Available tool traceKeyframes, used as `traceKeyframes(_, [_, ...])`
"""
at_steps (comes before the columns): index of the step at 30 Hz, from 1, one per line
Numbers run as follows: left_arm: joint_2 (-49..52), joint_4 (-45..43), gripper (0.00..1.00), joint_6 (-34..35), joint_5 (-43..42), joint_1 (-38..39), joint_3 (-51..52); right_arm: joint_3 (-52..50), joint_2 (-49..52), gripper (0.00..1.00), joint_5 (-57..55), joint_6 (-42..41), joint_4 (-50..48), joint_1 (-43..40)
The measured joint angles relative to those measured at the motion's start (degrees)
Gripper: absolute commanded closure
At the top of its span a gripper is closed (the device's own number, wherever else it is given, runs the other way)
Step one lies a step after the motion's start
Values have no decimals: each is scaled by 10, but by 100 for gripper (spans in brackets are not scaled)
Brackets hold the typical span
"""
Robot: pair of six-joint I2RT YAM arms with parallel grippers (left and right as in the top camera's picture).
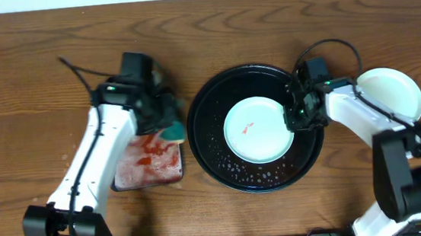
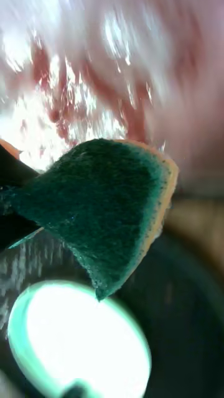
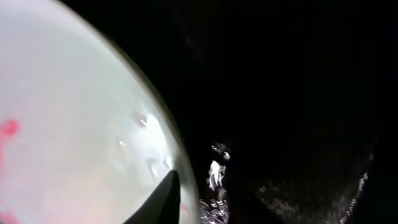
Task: Clean dirty plates on tray and stack at the side
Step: 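Scrub the green plate with the sponge while right gripper holds it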
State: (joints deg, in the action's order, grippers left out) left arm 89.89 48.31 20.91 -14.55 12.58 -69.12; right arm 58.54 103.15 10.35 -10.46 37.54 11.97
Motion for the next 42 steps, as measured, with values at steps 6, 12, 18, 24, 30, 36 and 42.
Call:
traceKeyframes(6, [5,-82,92,21,-43,124,-2,6,7,99,25,1,-10,-1])
traceKeyframes(12, [59,-195,93,82,-57,221,-5,8,7,99,25,2,-1,-1])
traceKeyframes(18, [163,-265,93,146,-75,264,-9,9,7,99,26,2,7,-1])
traceKeyframes(24, [235,-250,93,169,-91,255,-17,10,7,99,26,2,12,-1])
traceKeyframes(30, [226,-130,92,171,19,245,-42,10,7,99,30,2,18,0])
traceKeyframes(36, [224,-91,92,171,124,251,-52,10,7,99,45,2,24,6])
traceKeyframes(42, [224,-192,93,171,58,241,-38,10,7,99,45,2,30,6])
